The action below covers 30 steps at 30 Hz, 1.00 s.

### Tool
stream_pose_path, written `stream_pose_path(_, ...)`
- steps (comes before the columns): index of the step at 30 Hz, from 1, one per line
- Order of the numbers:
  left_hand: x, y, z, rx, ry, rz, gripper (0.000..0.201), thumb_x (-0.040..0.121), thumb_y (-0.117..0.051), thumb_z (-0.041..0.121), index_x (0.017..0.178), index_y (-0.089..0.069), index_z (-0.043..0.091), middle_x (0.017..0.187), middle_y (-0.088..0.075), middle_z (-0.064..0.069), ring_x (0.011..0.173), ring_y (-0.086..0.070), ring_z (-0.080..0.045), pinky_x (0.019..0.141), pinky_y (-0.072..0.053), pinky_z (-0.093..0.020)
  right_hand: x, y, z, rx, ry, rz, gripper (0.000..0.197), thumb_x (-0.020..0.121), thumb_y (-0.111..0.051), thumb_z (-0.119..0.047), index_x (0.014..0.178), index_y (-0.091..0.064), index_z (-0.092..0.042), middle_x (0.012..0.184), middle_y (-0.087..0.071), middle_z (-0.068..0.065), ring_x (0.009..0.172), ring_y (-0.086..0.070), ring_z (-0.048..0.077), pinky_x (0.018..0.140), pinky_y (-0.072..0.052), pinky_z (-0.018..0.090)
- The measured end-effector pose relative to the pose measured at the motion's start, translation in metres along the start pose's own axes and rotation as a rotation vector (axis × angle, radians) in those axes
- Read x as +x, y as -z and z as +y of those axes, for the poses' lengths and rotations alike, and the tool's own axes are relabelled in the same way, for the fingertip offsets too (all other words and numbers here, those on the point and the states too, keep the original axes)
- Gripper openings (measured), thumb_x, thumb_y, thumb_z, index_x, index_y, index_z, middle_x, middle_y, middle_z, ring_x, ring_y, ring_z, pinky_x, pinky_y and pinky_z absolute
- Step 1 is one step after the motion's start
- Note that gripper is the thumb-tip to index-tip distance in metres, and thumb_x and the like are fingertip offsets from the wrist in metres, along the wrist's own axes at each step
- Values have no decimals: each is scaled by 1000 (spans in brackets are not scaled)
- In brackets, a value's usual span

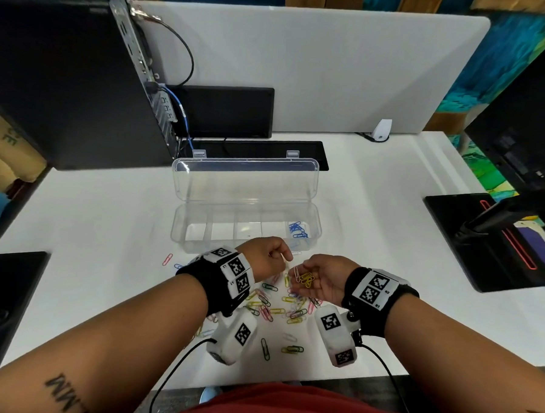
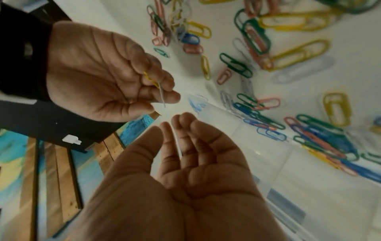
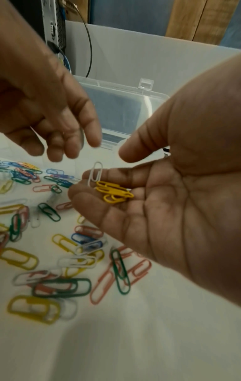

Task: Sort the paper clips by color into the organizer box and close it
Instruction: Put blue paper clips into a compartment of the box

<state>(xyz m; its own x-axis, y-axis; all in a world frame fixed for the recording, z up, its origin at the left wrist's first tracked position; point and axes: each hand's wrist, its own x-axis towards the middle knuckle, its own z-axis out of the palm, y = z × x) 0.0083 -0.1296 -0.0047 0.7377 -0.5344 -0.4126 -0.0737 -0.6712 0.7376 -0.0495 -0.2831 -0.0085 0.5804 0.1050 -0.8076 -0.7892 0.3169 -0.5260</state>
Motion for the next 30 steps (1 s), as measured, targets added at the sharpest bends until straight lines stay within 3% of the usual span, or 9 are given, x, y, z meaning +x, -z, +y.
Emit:
stream_pose_path(3, -5, 1, -1, 101, -31, -18, 12, 84, -64, 25, 96, -64, 26, 75, -59, 12, 70, -55, -3, 75, -46, -20, -1, -3, -1, 25, -6, -20, 30, 96, -39, -17, 87, -59, 3, 75, -66, 19, 70, -65, 27, 57, -59, 28)
stream_pose_path(5, -7, 0, -1, 102, -54, -7, 10, 82, -68, 26, 91, -64, 26, 80, -62, 10, 73, -57, -5, 75, -47, -19, -3, -6, -1, 19, -12, -63, 32, 95, -38, -19, 88, -60, 3, 68, -68, 17, 61, -69, 24, 55, -59, 27)
stream_pose_path(9, -6, -1, 0, 144, -83, 9, 12, 79, -71, 21, 84, -61, 25, 73, -56, 14, 66, -50, 1, 65, -41, -12, -5, -7, 0, 9, -32, -112, 31, 95, -37, -17, 87, -60, 3, 66, -70, 16, 58, -70, 22, 56, -59, 26)
stream_pose_path(13, -6, -1, -1, 117, -72, -22, 18, 78, -67, 14, 78, -59, 30, 72, -57, 14, 67, -53, -1, 74, -47, -18, -7, -3, 4, -26, -21, -121, 27, 93, -40, -10, 87, -62, 3, 71, -70, 16, 64, -70, 21, 57, -59, 25)
stream_pose_path(18, -7, -3, -3, -1, -40, -44, 26, 76, -67, 8, 76, -56, 33, 72, -60, 11, 68, -56, -7, 77, -50, -26, -4, 1, 10, -77, 2, -133, 23, 92, -40, -2, 90, -64, 0, 72, -70, 12, 68, -68, 19, 60, -59, 22)
stream_pose_path(21, -8, -3, -8, -85, -38, -11, 28, 76, -65, 4, 74, -57, 31, 73, -61, 7, 71, -58, -11, 80, -51, -30, -2, 5, 10, -133, 23, -78, 24, 93, -41, -5, 81, -62, -2, 74, -63, 11, 65, -61, 17, 53, -55, 20)
stream_pose_path(24, -7, 1, -19, -4, -22, 58, 28, 77, -62, 4, 69, -57, 31, 73, -59, 10, 68, -54, -6, 71, -46, -16, 3, 15, 9, -329, 11, 69, 25, 94, -45, -12, 72, -55, -8, 67, -52, 5, 50, -48, 11, 45, -38, 17)
stream_pose_path(27, -11, 7, -33, 140, 13, 84, 25, 80, -56, 2, 74, -56, 27, 82, -59, 10, 75, -53, -6, 58, -34, 2, 4, 26, 10, -865, 31, 231, 20, 88, -59, -23, 70, -57, -14, 63, -51, 2, 51, -41, 12, 46, -33, 20)
stream_pose_path(30, -12, 8, -46, 150, 57, 73, 33, 83, -54, 0, 69, -52, 31, 85, -60, 8, 81, -54, -9, 63, -36, -3, 2, 27, 14, -1069, 122, 243, 4, 83, -63, -20, 81, -62, -17, 76, -60, -3, 57, -44, 7, 44, -35, 14)
